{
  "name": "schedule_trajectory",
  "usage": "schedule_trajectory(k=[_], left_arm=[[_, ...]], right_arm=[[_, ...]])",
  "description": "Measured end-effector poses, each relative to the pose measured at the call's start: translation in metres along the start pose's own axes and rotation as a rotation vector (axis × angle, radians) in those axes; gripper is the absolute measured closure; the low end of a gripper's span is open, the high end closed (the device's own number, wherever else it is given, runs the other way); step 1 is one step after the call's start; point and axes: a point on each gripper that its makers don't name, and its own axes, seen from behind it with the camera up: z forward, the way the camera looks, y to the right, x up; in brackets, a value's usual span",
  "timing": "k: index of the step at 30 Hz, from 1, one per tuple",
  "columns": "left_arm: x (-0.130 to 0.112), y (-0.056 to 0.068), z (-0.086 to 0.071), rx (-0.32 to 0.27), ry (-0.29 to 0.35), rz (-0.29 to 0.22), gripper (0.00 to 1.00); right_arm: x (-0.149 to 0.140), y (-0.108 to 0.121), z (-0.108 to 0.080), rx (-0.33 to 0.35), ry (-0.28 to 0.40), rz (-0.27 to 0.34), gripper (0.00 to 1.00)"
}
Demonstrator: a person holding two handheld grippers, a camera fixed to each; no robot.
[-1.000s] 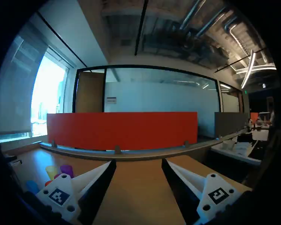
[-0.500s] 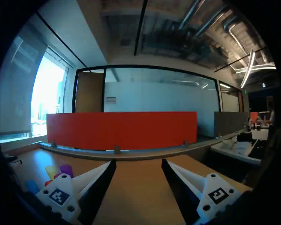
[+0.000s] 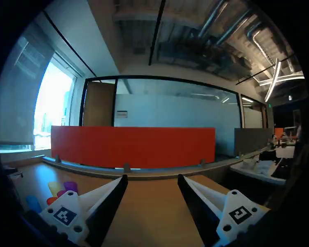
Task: Pour water
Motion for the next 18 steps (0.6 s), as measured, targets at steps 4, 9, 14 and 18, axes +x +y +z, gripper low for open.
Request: schedule_trajectory(k=[4,9,14,18], left_arm=[[0.0,0.0,0.0,0.0,0.0,0.0,0.08],[0.0,0.0,0.0,0.0,0.0,0.0,0.08],[0.0,0.0,0.0,0.0,0.0,0.0,0.08],[-0.001,0.0,-0.001,0.0,0.0,0.001,0.08]], right_arm=[[-0.002,0.001,-0.002,-0.002,0.016,-0.01,0.06],[-0.013,-0.001,-0.002,0.005,0.02,-0.008,0.06],[-0.021,-0.008,-0.001,0.022,0.031,0.001,0.03],[-0.029,-0.013,0.001,0.032,0.044,0.002,0.02]])
